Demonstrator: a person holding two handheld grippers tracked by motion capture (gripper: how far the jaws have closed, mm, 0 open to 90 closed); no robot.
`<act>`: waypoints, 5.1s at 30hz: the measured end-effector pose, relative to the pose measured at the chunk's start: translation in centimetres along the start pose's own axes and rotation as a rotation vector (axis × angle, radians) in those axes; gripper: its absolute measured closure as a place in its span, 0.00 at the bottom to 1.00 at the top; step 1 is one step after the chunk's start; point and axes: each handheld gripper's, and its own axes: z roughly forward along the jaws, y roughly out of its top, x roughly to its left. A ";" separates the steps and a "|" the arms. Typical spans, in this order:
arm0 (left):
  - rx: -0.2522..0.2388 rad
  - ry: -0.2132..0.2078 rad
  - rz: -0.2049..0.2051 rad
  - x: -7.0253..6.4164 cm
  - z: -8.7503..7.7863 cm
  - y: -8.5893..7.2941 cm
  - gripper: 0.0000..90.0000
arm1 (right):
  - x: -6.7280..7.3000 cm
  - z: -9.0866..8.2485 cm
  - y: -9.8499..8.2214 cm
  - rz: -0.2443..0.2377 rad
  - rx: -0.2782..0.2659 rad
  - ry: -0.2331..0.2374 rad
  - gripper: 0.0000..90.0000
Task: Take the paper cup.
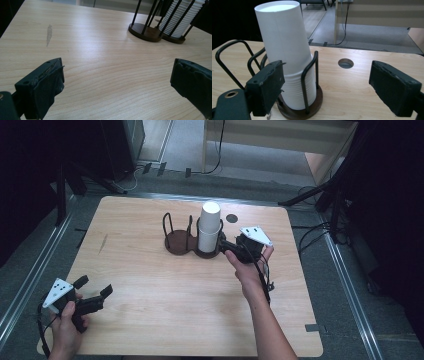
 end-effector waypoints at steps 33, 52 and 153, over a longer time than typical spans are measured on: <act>0.003 -0.013 0.003 0.1 0.0 0.0 0.00 | 4.2 6.5 1.5 -0.016 0.084 0.036 0.14; 0.006 -0.022 -0.001 0.1 0.1 0.0 0.00 | 5.4 8.5 1.8 0.008 0.067 -0.027 0.27; 0.116 -0.254 0.226 -13.7 7.2 7.9 0.00 | -0.1 -6.0 -6.2 -0.308 -0.099 -0.075 0.33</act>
